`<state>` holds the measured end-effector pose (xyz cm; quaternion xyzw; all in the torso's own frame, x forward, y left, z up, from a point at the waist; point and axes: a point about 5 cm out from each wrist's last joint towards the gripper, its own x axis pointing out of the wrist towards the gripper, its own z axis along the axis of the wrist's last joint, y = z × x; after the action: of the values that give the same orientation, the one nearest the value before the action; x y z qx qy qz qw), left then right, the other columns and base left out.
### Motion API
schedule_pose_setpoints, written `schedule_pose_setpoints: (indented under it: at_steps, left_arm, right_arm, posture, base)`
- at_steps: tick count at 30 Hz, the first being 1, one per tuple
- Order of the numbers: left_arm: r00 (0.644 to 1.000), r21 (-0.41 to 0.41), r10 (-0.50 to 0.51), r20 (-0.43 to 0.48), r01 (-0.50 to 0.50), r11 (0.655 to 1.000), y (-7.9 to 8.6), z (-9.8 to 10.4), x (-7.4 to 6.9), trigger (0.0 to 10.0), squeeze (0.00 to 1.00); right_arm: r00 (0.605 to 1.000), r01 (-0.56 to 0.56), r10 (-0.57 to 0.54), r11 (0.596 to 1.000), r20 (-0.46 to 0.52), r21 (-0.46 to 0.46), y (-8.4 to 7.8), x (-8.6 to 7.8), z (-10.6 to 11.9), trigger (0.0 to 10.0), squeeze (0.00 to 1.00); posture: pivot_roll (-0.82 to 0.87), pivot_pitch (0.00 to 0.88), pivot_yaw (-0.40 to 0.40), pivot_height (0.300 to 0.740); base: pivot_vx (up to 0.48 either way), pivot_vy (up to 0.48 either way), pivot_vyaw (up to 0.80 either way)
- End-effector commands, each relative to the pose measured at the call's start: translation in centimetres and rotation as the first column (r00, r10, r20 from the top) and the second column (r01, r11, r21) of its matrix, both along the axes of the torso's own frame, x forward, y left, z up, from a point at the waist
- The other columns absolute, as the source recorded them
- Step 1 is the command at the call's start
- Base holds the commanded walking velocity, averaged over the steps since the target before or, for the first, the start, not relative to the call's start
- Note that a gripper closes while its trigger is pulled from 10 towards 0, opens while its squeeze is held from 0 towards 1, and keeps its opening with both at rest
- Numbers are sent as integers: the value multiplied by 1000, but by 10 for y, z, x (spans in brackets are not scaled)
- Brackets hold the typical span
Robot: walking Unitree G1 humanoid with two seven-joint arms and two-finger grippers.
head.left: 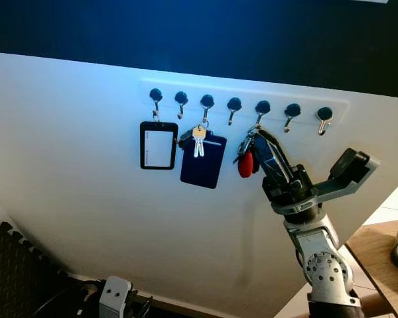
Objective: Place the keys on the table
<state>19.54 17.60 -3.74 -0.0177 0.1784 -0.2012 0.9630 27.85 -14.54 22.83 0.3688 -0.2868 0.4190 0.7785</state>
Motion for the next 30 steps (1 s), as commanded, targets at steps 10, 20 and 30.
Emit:
schedule_pose_setpoints:
  at_steps: [10, 20, 30]
  left_arm:
    - [1000, 7, -19, 2, 19, 1000, 0, 0, -3, 10000, 0]
    - [1000, 3, -24, 17, 24, 1000, -2, 3, -1, 10000, 0]
    - [1000, 3, -21, 12, 21, 1000, -2, 3, -2, 10000, 0]
  right_arm:
    - [999, -41, 40, 998, 34, 38, 0, -6, 6, 10000, 0]
    - [992, -102, 100, 994, 82, 30, 11, -9, 18, 10000, 0]
    - [999, 34, -34, 999, 5, -35, 6, 3, 8, 10000, 0]
  posture:
    - [79, 84, -33, 740]
    - [80, 77, -34, 740]
    - [81, 83, -34, 740]
  base:
    - [0, 0, 0]
    - [0, 0, 0]
    - [0, 0, 0]
